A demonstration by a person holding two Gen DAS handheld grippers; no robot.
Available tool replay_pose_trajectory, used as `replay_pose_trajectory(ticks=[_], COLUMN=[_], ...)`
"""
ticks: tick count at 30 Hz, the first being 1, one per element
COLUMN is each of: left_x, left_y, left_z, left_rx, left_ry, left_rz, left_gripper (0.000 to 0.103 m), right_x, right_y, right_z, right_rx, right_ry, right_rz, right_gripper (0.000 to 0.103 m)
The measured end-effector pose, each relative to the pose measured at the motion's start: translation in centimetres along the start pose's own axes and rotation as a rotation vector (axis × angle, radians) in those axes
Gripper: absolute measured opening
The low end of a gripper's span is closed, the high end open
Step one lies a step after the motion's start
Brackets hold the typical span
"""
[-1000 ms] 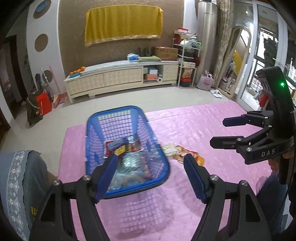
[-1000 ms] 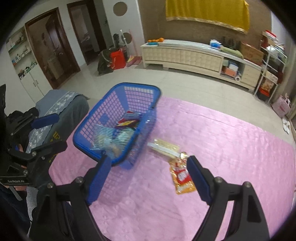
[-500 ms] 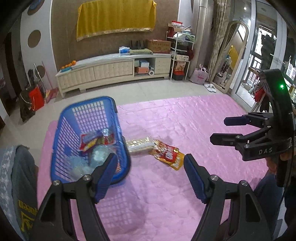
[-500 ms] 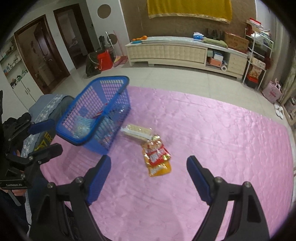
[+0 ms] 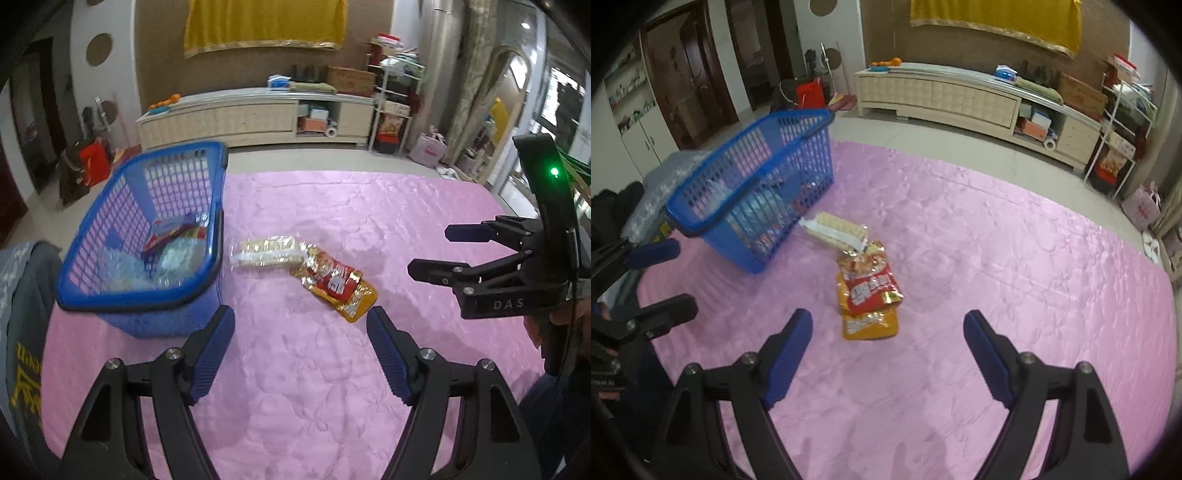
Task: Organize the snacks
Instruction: 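Lower the right tool onto the red chip bag and grasp it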
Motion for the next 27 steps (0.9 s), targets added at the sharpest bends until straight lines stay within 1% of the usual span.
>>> replay_pose_trajectory(ticks=[2,5,8,12,15,17,22,24,26,27], left_x=[-0.8,-1.5,-2.1,-2.2,-2.3,-2.5,-2.9,-3.0,-3.2,-3.3], left_y=[-1.0,-2.3,-3.7,-5.0,-5.7,-6.2,-7.0,-7.1,-7.2,-7.3], left_z=[0.1,-0.2,-0.4,-0.7,-0.9,-0.9,-0.5,-0.6,-0.5,-0.6], left_rx=[-0.005,0.013,0.003,0.015,0.015,0.016,0.021,0.018,0.010,0.009], left_ry=[0.019,0.044,0.079,0.072,0.089,0.087,0.061,0.060,0.063,0.063], left_rz=[-0.020,-0.044,-0.067,-0.076,-0.083,-0.092,-0.106,-0.109,-0.113,-0.116], left_gripper=[0.072,0.072,0.072,0.072,0.072,0.072,0.072,0.072,0.072,0.072], right_x=[-0.2,-0.3,-0.3,-0.3,-0.2,-0.2,0.0,0.0,-0.3,-0.3], right_y=[-1.0,-2.8,-4.7,-7.3,-9.3,-10.4,-11.7,-11.9,-12.0,-11.8], right_z=[0.3,0.3,0.2,0.2,0.1,-0.1,-0.5,-0.7,-1.1,-1.2], right_rx=[0.013,0.051,0.048,0.049,0.081,0.083,0.094,0.106,0.113,0.097], right_ry=[-0.004,0.013,0.054,0.091,0.103,0.125,0.173,0.179,0.202,0.225], right_rz=[-0.012,-0.031,-0.041,-0.064,-0.090,-0.108,-0.123,-0.132,-0.139,-0.129], right_gripper=[0.087,0.087,0.087,0.087,0.087,0.087,0.086,0.080,0.063,0.060])
Point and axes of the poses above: each gripper's, at about its wrist camera, not at the fingertips, and y roughly against the way its jaws point, z to its right, x to its top, the point moved 7 cm from there along -y, roughly the way its jaws point, and after that the axes turned 5 degrees about z, right-handed, at the moved point
